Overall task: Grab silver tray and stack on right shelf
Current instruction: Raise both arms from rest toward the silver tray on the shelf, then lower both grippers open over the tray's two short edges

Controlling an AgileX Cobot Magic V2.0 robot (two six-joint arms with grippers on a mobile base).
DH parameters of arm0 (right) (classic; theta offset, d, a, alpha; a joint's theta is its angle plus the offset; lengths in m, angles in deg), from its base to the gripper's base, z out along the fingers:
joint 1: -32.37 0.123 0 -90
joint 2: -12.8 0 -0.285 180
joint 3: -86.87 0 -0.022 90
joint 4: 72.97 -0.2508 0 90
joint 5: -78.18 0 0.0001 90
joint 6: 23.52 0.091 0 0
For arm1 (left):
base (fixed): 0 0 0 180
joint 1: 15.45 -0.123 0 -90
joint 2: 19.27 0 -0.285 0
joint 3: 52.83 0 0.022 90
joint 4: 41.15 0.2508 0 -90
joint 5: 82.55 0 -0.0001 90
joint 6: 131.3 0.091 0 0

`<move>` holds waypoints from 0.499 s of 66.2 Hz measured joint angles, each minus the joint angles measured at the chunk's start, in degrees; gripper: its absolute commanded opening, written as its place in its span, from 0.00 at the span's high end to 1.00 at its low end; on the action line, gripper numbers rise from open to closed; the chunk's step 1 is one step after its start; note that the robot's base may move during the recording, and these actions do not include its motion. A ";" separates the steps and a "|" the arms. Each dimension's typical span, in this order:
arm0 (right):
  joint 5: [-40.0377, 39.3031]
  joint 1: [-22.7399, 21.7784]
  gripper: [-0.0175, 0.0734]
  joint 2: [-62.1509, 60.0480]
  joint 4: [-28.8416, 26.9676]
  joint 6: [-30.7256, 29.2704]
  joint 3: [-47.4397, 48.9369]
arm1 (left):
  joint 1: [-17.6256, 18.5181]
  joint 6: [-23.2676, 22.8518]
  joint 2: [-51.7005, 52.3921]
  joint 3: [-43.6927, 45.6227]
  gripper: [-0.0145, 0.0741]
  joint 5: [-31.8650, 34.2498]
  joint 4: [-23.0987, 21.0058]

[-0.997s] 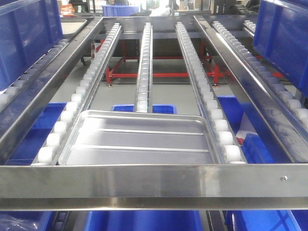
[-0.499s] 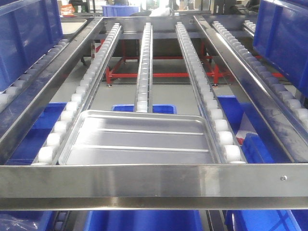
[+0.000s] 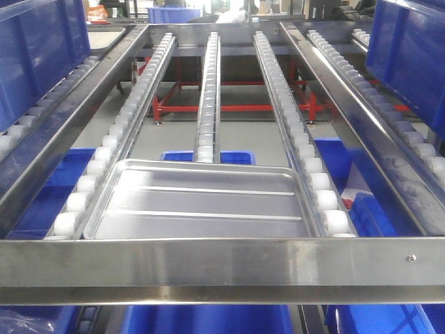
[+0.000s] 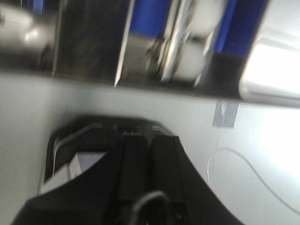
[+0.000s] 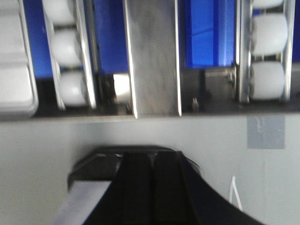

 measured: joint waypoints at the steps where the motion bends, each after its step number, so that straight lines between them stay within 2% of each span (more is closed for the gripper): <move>1: -0.26 0.38 0.74 0.62 0.32 1.27 0.46 | 0.67 -0.60 -0.09 0.90 0.93 0.48 0.16; 5: -1.58 1.96 0.74 2.47 1.95 4.95 2.35 | 2.92 -3.99 -0.14 3.30 0.93 1.75 2.13; 9: -2.14 4.51 0.74 4.48 4.98 9.74 4.29 | 6.92 -10.27 -0.27 5.94 0.94 2.44 7.06; 15: -2.29 9.94 0.74 8.34 11.12 17.48 7.27 | 13.90 -24.28 -1.27 9.02 0.94 2.16 19.94; 21: -1.63 14.48 0.74 12.43 15.52 24.24 10.41 | 20.71 -36.29 -3.62 12.43 0.94 -0.35 31.01; 26: -0.31 17.06 0.74 15.75 16.32 26.82 13.72 | 23.51 -41.03 -6.61 15.24 0.94 -2.70 34.76; 33: 1.45 19.53 0.74 19.68 16.55 27.73 18.66 | 25.13 -42.80 -11.31 19.26 0.94 -4.55 36.27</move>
